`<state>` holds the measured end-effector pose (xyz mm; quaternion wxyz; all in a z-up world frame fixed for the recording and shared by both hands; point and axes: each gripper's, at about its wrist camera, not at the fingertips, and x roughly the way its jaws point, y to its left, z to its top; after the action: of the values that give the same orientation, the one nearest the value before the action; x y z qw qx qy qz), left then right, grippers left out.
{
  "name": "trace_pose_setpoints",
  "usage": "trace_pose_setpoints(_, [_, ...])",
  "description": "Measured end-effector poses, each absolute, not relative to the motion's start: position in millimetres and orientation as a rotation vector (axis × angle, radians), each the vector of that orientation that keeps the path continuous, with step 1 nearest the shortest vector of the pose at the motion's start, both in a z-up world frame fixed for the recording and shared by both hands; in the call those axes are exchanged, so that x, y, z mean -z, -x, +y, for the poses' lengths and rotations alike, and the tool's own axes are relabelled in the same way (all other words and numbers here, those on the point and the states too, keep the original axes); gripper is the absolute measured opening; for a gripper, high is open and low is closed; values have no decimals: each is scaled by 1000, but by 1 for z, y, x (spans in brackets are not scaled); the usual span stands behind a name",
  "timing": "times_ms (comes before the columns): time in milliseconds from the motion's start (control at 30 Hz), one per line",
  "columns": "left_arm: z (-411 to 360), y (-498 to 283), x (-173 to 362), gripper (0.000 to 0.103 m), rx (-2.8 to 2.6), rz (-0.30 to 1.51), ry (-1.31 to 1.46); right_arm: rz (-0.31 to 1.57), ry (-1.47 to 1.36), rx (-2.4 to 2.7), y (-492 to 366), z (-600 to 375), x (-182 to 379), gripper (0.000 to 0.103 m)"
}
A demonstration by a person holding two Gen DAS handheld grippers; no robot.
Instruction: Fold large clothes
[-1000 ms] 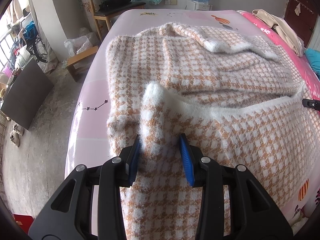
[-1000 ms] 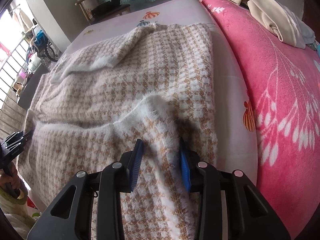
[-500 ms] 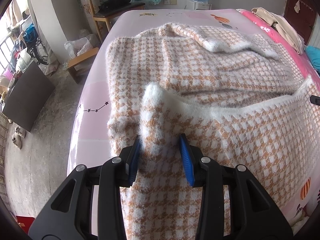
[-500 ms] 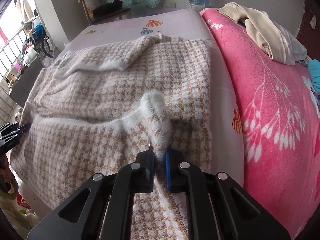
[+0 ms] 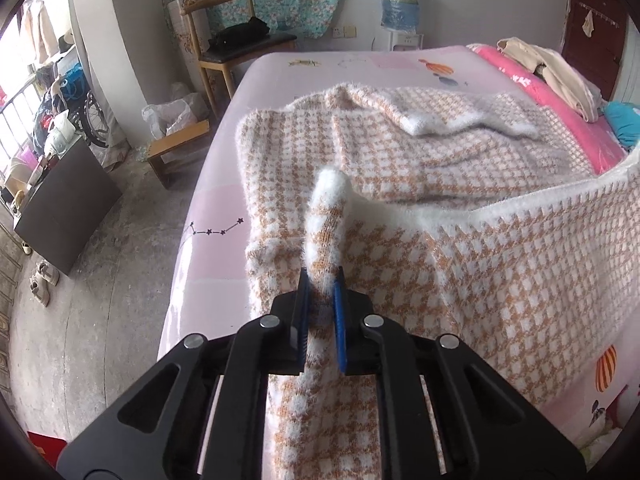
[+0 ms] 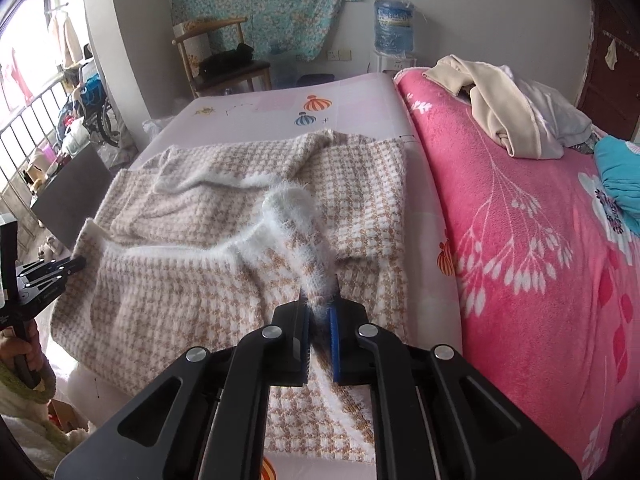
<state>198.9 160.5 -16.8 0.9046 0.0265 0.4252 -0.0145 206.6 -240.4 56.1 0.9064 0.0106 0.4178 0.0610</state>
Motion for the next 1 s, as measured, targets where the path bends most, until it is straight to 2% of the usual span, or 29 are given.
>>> trace_pose_setpoints(167, [169, -173, -31, 7, 50, 739, -25, 768, -43, -141, -200, -243, -94, 7])
trace_pose_setpoints(300, [180, -190, -76, 7, 62, 633, -32, 671, -2, -154, -222, -241, -131, 7])
trace_pose_setpoints(433, [189, -248, -113, 7, 49, 537, -67, 591, 1, -171, -278, -243, -164, 7])
trace_pose_setpoints(533, [188, -308, -125, 7, 46, 534, -62, 597, -37, -188, -338, -247, -168, 7])
trace_pose_setpoints(700, [200, -418, -89, 7, 70, 691, -8, 743, -93, -194, -443, -245, -118, 7])
trace_pose_setpoints(800, [201, -468, -33, 7, 63, 870, 26, 869, -85, -176, -488, -243, -60, 8])
trace_pose_setpoints(867, [198, -489, 9, 14, 49, 996, 46, 981, -128, -182, -510, -249, -22, 8])
trace_pose_setpoints(900, [194, -495, 25, 15, 45, 1044, 53, 1024, -155, -183, -516, -254, -7, 12])
trace_pose_setpoints(967, [205, -498, 34, 29, 47, 1060, 91, 1083, -216, -162, -522, -268, 11, 33])
trace_pose_setpoints(1000, [209, -493, 31, 35, 48, 1049, 119, 1084, -250, -157, -521, -275, 12, 39])
